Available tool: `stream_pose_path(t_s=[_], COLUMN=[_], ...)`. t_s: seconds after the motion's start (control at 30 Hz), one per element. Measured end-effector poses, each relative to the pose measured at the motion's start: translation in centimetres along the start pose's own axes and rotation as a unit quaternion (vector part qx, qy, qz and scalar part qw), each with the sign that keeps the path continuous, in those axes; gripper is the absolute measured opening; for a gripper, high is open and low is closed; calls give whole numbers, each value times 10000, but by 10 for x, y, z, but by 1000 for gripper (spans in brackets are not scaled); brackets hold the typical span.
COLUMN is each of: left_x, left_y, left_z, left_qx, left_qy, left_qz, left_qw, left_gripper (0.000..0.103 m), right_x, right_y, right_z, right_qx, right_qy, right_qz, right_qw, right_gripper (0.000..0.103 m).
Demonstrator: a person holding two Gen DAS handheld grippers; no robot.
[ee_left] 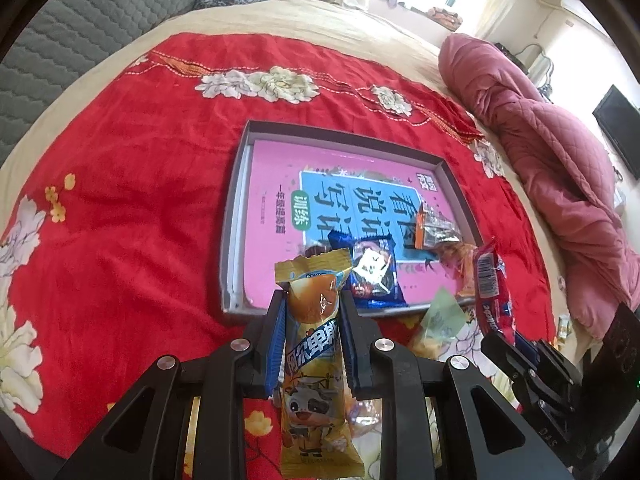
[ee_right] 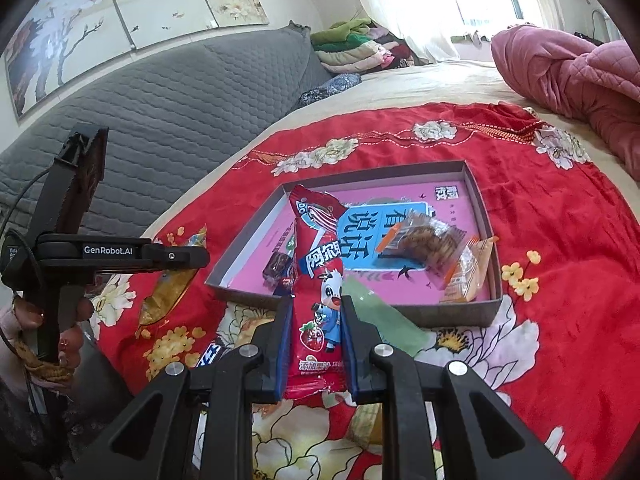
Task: Organize snacks
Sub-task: 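Lift and carry the candy stick and yellow bar over the tray with both tools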
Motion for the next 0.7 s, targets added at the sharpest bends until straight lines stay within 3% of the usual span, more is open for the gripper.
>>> stream_pose_path(t_s=[0.7], left_x=[33], left_y=[-20], left_z=[16], left_qx=[192], left_qy=[27], left_qz=[28], left_qw=[9998], left_gripper=[26], right_x=[21], right_y=[-5], right_z=[21], right_qx=[-18], right_qy=[-159], right_qz=[260], right_qw=[9995], right_gripper=[22])
Point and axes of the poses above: each gripper's, at about its wrist camera, not at the fingertips, and y roughly against the way its jaws point, z to its right, x to its top, the point moved 1 cm from there along -y, roughly the way its jaws point, and after that the axes turned 10 degrees about -z, right-handed, at the moved point
